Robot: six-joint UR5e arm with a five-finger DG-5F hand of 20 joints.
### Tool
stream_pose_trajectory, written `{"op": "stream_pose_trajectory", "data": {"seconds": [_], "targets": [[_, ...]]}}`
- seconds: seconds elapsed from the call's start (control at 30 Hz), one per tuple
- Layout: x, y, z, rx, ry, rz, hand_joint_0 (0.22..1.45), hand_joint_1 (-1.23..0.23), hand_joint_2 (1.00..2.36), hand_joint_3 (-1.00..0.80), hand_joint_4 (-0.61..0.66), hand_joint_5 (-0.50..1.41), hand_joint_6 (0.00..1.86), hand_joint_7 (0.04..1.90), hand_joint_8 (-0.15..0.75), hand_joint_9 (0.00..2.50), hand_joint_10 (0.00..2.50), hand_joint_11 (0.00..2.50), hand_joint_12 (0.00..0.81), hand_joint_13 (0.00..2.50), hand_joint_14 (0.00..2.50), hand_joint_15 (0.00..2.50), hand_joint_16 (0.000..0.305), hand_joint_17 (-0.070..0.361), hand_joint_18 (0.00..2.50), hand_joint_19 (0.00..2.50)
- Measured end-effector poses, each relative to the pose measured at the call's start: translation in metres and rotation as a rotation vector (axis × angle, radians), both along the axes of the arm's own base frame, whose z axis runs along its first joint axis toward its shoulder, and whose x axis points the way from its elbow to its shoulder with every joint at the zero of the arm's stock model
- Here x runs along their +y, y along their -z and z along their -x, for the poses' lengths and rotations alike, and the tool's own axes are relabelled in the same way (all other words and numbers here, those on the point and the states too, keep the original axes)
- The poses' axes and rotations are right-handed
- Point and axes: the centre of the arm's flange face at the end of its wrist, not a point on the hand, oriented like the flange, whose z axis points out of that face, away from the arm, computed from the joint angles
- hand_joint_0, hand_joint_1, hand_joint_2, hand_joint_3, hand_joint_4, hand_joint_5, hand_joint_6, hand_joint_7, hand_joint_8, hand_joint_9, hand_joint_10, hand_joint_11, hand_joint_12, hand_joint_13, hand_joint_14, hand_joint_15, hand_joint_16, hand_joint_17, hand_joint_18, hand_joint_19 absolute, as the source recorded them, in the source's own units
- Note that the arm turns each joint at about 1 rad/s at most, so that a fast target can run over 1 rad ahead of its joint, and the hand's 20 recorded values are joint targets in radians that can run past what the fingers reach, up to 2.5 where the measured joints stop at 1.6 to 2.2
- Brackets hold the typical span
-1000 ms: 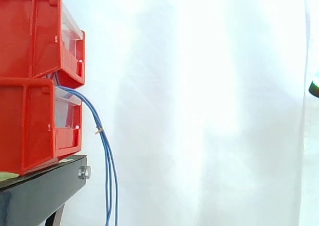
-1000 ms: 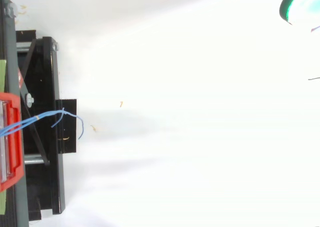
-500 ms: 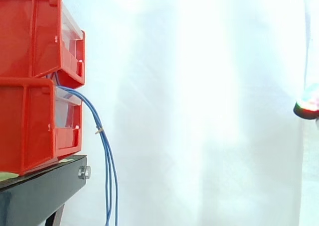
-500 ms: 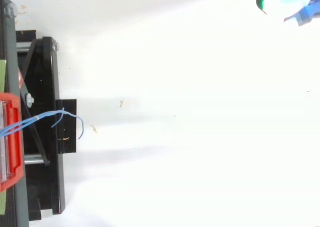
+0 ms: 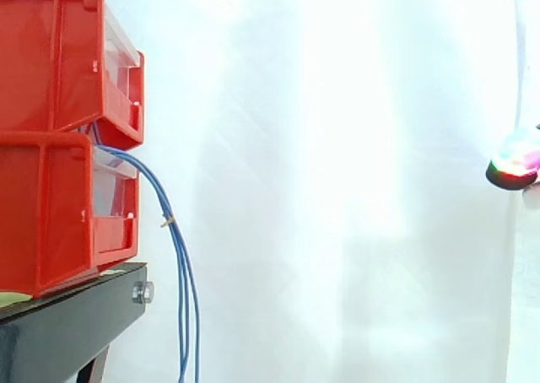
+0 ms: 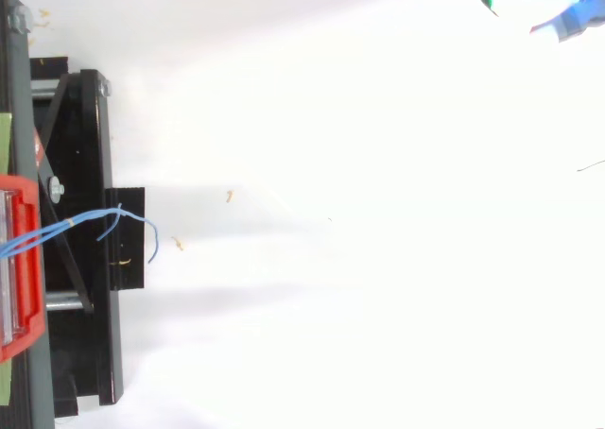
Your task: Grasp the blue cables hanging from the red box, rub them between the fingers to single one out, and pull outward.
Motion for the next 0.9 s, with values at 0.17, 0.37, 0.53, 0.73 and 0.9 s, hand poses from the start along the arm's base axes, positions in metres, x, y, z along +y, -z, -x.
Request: {"op": "stream_pose_trajectory", "data": {"seconds": [0.17, 0.37, 0.53, 0.73, 0.9], "targets": [[0.003, 0.012, -0.009, -0.016, -0.013, -0.018, 0.50, -0.58, 1.00, -0.50, 0.27, -0.17, 0.50, 0.71, 0.287, 0.77, 0.00, 0.08, 0.346, 0.69, 0.01, 0.20, 0.041, 0.093, 0.52, 0.26], [0.007, 0.016, -0.017, -0.045, -0.029, -0.017, 0.50, -0.58, 1.00, -0.50, 0.27, -0.17, 0.50, 0.71, 0.284, 0.77, 0.00, 0.08, 0.344, 0.69, 0.01, 0.20, 0.041, 0.093, 0.52, 0.25], [0.010, 0.019, -0.019, -0.042, -0.050, -0.013, 0.50, -0.58, 1.00, -0.50, 0.27, -0.17, 0.50, 0.71, 0.287, 0.78, 0.00, 0.09, 0.345, 0.69, 0.01, 0.20, 0.041, 0.093, 0.52, 0.25], [0.012, 0.020, -0.020, -0.038, -0.065, -0.010, 0.50, -0.58, 1.00, -0.50, 0.27, -0.17, 0.50, 0.71, 0.286, 0.78, 0.00, 0.08, 0.346, 0.70, 0.01, 0.20, 0.041, 0.093, 0.52, 0.25], [0.012, 0.023, -0.020, -0.025, -0.076, -0.007, 0.50, -0.58, 1.00, -0.50, 0.27, -0.17, 0.50, 0.71, 0.287, 0.78, 0.00, 0.09, 0.341, 0.69, 0.01, 0.21, 0.041, 0.092, 0.51, 0.25]]}}
